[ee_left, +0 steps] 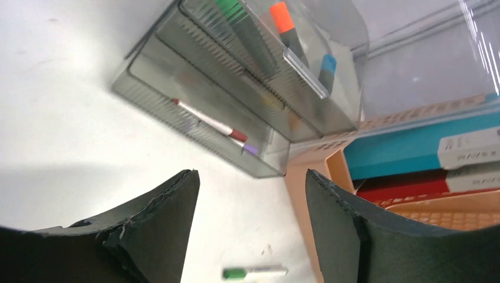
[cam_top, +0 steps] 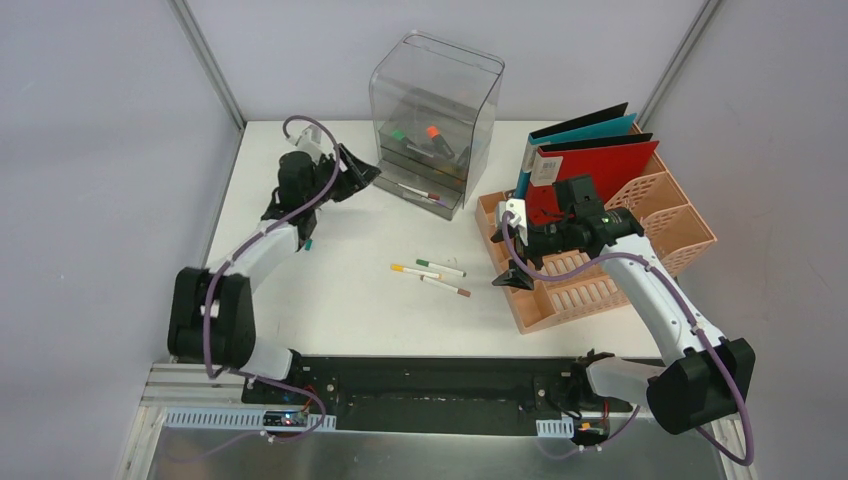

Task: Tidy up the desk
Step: Pick up the stationery from the center of the board.

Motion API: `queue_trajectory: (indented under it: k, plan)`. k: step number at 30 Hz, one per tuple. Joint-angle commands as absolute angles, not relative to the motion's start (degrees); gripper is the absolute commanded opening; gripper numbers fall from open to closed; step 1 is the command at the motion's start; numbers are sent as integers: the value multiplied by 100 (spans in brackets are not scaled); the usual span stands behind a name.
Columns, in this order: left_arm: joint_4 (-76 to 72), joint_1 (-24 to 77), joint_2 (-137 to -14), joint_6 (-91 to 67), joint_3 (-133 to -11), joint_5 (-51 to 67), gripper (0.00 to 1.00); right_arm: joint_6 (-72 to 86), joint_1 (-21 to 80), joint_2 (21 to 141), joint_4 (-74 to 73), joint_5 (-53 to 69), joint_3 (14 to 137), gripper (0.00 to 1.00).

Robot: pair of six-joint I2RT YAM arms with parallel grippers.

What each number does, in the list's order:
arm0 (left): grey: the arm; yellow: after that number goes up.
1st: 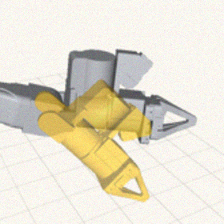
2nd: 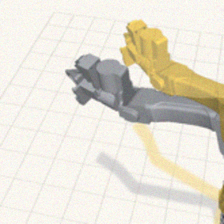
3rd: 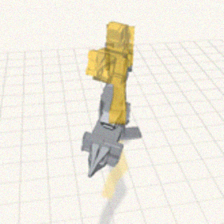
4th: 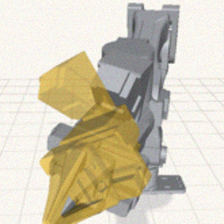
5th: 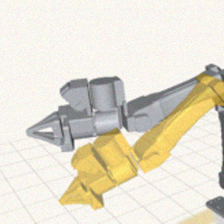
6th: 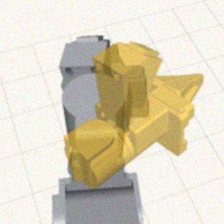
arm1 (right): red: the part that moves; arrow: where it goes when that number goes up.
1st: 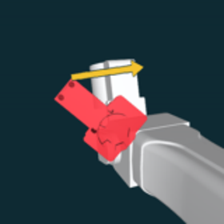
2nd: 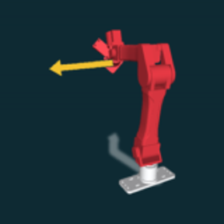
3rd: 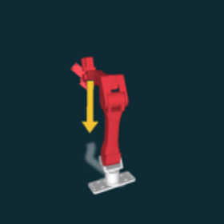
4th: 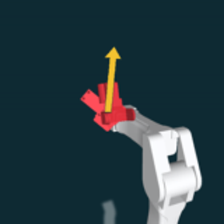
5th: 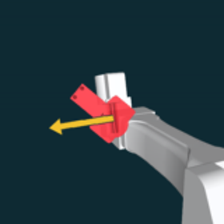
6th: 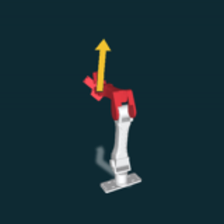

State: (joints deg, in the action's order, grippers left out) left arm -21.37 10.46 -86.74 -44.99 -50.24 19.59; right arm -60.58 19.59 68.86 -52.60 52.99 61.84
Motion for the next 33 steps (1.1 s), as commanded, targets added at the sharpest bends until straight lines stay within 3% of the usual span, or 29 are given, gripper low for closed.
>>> queue_trajectory:
  k: [1, 2, 6, 14, 21, 33]
  plan:
    - [175, 973, -7571, -2605, -5132, 1564, 71, -6216, 1933, 6755, -5243, 5557, 6476, 99]
    - [621, 974, -7401, -2267, -5223, 1356, 75, -6214, 1932, 6744, -5244, 5578, 6477, 99]
    - [1774, 970, -7100, -1044, -5593, 1033, 77, -6205, 1942, 6728, -5251, 5697, 6476, 99]
    - [3633, 960, -7889, 417, -6771, 454, 83, -6205, 1943, 6824, -5247, 5699, 6456, 99]
    - [3841, 830, -8178, 996, -6839, 27, 96, -6205, 1941, 6881, -5201, 5632, 6417, 99]
    - [3597, -286, -9577, 474, -6998, 1647, 91, -6223, 1927, 6873, -5203, 5626, 6414, 99]
